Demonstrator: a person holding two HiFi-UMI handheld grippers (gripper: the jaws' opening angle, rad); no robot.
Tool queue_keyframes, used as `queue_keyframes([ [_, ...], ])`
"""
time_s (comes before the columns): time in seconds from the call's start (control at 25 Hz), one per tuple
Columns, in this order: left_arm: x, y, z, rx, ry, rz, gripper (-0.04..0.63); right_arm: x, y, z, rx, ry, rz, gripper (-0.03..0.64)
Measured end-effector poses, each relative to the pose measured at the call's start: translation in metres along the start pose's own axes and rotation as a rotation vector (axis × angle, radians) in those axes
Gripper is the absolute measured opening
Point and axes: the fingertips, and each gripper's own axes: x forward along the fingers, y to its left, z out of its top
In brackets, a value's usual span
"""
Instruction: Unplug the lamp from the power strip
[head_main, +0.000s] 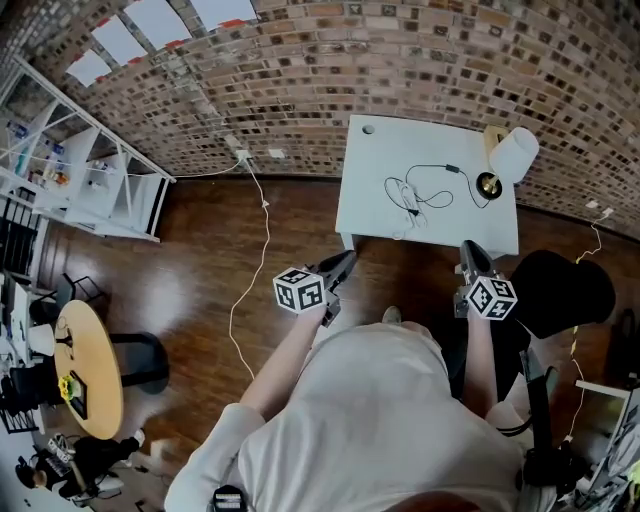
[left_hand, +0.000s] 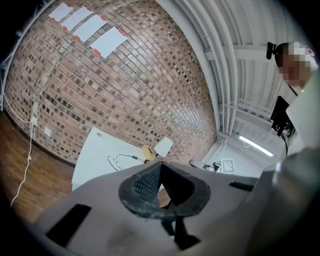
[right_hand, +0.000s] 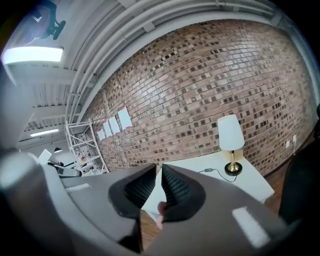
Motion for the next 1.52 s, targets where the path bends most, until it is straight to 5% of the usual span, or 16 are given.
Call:
queue_keyframes([
  [0.28, -0.088, 0.018, -0.007, -0.038, -0.009, -0.013, 0.005, 0.005, 0.092, -0.036, 0.012, 0.007, 0.054, 0.023],
  [0.68, -0.173, 0.042, -0.068, -0.149, 0.017, -0.043, 0.005, -0.043, 0.178, -0.088, 0.021, -0.043, 0.137, 0.032],
  [0.8, -0.188, 0.039, -0.079, -0.163, 0.028, -0.053, 0.005, -0.063, 0.183, -0.09, 0.031, -0.066, 0.129, 0.035],
  [1.04, -0.199, 0.03, -0.09, -0.135, 0.06, -0.079, 0.005, -0.079, 0.164, -0.08, 0.067, -0.156, -0.024, 0.036],
  [1.52, -0.178, -0.016, -0.099, -0.108, 0.083, -0.057, 0.005, -0.111, 0.17, -0.062, 0.01, -0.142, 0.101, 0.046],
])
